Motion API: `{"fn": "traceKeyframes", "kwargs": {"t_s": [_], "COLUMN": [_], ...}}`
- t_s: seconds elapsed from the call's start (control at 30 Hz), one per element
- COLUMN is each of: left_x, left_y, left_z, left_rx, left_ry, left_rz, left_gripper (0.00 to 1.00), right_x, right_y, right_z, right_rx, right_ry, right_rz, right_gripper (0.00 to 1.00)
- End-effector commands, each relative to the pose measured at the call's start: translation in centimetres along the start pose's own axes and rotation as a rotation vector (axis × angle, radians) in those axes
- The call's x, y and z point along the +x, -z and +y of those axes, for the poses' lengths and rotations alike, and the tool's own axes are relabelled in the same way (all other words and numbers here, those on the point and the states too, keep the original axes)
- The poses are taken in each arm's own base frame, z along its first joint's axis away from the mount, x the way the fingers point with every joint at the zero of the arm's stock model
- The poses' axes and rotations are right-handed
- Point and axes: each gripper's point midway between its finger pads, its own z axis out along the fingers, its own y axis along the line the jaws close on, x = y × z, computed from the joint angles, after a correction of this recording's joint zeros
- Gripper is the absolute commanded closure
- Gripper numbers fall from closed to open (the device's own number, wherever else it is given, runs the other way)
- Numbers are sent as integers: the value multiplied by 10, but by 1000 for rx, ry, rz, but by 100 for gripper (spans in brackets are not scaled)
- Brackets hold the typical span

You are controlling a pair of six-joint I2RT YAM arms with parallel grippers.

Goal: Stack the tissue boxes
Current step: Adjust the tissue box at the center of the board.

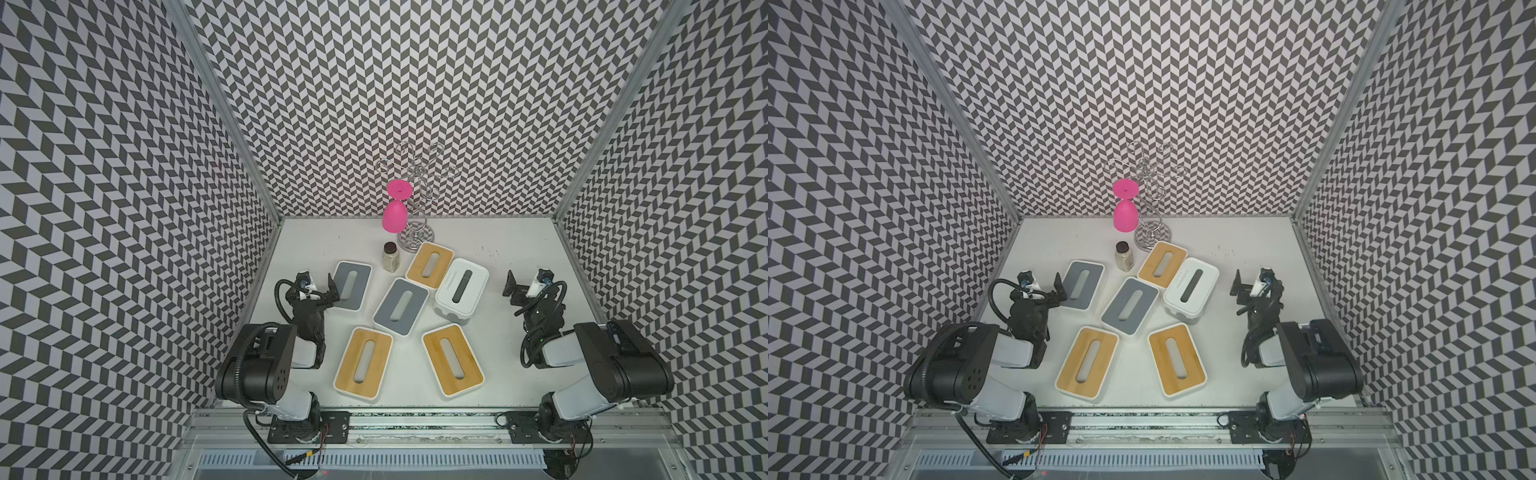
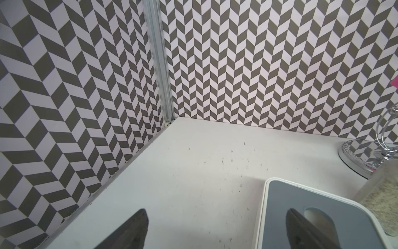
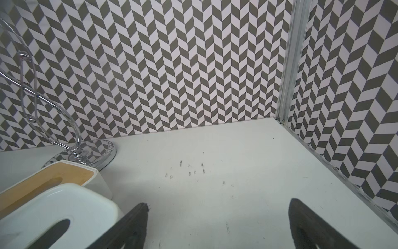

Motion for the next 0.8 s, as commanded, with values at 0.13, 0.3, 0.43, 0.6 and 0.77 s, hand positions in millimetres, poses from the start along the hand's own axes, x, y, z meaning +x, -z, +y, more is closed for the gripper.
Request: {"fn": "traceKeyframes", "kwargs": {"t_s": [0.13,0.3,0.43,0.6,0.77], "left_x": [-11,-11,-11,-11,-10], "left_y": [-3,-4,-3,-4,-3], "left_z": [-1,-1,-1,0,0], "left_rx": [-6,-6,-6,-7,-7], "left_ry": [4,4,5,5,4], "left_rz": [-38,-39,-40,-39,-37], "left_gripper": [0,0,1,1,1], "right_x": [-14,-14,-14,-15,-16], "right_y": [-4,-4,-4,-4,-3], "right_z": [0,0,0,0,2], "right_rx": [0,0,0,-1,-10], "right_ry": [0,0,2,1,4], "right_rz": [-57,-56,-57,-58,-62], "right_gripper": [1,1,1,1,1]}}
